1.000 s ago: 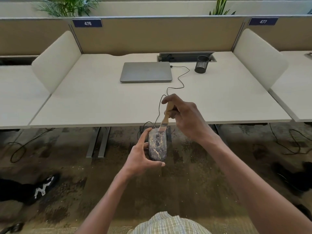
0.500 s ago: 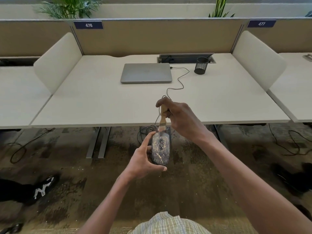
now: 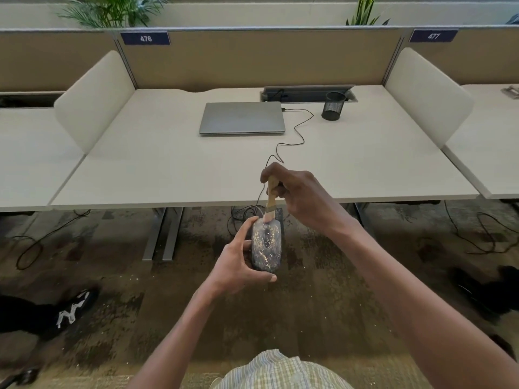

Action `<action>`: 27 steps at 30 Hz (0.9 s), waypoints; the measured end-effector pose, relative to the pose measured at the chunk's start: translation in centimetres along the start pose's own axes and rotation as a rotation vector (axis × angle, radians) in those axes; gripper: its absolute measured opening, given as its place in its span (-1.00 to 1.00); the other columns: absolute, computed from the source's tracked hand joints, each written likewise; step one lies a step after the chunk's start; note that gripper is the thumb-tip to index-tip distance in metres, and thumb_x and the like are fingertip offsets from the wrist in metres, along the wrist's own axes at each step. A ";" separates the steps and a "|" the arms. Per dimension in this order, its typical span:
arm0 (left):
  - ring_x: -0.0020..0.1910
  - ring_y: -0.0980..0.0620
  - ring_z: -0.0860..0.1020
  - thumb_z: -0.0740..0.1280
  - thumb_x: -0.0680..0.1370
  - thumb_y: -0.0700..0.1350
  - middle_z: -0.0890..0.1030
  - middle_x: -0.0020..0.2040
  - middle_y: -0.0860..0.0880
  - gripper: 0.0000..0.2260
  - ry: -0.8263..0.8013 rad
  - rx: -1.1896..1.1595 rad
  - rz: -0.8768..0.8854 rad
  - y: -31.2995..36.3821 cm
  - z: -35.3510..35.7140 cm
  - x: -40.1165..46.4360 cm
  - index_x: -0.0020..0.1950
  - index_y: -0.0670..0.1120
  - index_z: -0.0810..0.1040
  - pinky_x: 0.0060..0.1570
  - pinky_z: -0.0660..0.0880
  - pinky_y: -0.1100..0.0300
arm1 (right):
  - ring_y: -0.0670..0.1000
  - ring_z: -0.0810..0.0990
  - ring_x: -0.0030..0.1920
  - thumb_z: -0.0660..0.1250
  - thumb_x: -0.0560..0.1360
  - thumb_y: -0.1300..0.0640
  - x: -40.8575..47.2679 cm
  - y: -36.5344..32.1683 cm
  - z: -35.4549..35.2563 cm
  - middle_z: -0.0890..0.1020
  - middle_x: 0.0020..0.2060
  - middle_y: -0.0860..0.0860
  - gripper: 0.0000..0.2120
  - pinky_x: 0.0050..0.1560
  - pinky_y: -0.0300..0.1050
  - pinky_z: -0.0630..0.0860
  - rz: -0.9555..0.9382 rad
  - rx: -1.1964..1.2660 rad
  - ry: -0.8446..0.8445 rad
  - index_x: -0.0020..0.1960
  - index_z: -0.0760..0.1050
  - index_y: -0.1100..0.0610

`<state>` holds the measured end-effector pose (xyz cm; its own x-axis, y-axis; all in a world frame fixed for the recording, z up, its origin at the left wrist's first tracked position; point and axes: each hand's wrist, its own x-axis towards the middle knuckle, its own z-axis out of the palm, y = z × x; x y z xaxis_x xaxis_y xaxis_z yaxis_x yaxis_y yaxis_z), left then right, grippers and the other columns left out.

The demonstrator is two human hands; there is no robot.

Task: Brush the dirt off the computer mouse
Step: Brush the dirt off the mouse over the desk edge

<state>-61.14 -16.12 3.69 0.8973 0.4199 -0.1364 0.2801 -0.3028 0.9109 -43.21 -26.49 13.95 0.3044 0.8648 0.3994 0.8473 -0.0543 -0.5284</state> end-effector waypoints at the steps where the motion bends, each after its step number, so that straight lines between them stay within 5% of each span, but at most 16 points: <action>1: 0.35 -0.05 0.59 0.75 0.21 -0.05 0.58 0.39 -0.04 0.12 -0.007 0.003 0.001 -0.1 0.2 -0.1 0.42 0.60 0.09 0.40 0.51 -0.19 | 0.09 0.62 -0.15 0.17 0.48 0.56 -0.1 0.1 0.1 0.59 -0.16 0.07 -0.49 -0.12 0.02 0.61 0.010 -0.010 0.008 0.16 0.38 -0.01; 7: 0.32 0.02 0.61 0.75 0.22 -0.08 0.60 0.36 -0.02 0.13 -0.009 -0.014 0.009 -0.7 0.2 0.2 0.51 0.47 0.10 0.38 0.53 -0.12 | 0.01 0.62 -0.17 0.24 0.46 0.54 -0.7 0.1 -0.2 0.59 -0.16 0.03 -0.51 -0.15 -0.03 0.62 -0.018 -0.006 0.011 0.16 0.38 0.02; 11: 0.28 0.34 0.55 0.75 0.22 -0.07 0.57 0.30 0.15 0.13 -0.007 -0.007 0.020 -1.6 0.4 0.3 0.44 0.58 0.08 0.26 0.53 0.37 | 0.07 0.62 -0.15 0.24 0.49 0.54 -1.1 0.5 -0.3 0.60 -0.13 0.06 -0.53 -0.16 0.06 0.63 0.017 -0.036 0.037 0.16 0.36 0.03; 16: 0.36 0.13 0.56 0.75 0.21 -0.04 0.57 0.39 0.03 0.19 -0.016 -0.032 0.019 -1.6 0.1 0.6 0.64 0.27 0.09 0.41 0.52 -0.06 | 0.02 0.63 -0.18 0.23 0.47 0.54 -1.5 0.6 -0.3 0.59 -0.17 0.03 -0.55 -0.16 0.00 0.63 0.037 -0.006 0.028 0.14 0.39 0.04; 22: 0.31 0.08 0.62 0.74 0.14 0.07 0.59 0.34 0.04 0.21 -0.004 -0.065 0.014 -1.8 -0.2 0.7 0.64 0.26 0.09 0.31 0.59 -0.05 | -0.06 0.63 -0.14 0.17 0.50 0.55 -1.2 0.4 -0.4 0.59 -0.16 0.01 -0.55 -0.12 -0.11 0.62 0.059 0.059 0.083 0.14 0.40 0.04; 27: 0.29 -0.02 0.65 0.75 0.16 -0.01 0.61 0.34 -0.07 0.21 -0.007 -0.111 0.009 -1.8 0.0 0.6 0.64 0.25 0.10 0.25 0.63 -0.10 | 0.04 0.63 -0.17 0.17 0.47 0.57 -2.1 1.0 -0.8 0.58 -0.19 0.02 -0.51 -0.19 0.08 0.62 0.112 0.000 0.079 0.10 0.37 -0.01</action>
<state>-61.08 -15.32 2.00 0.9020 0.4114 -0.1306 0.2332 -0.2101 0.9495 -42.65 -28.79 13.16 0.4305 0.8113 0.3955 0.8060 -0.1483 -0.5730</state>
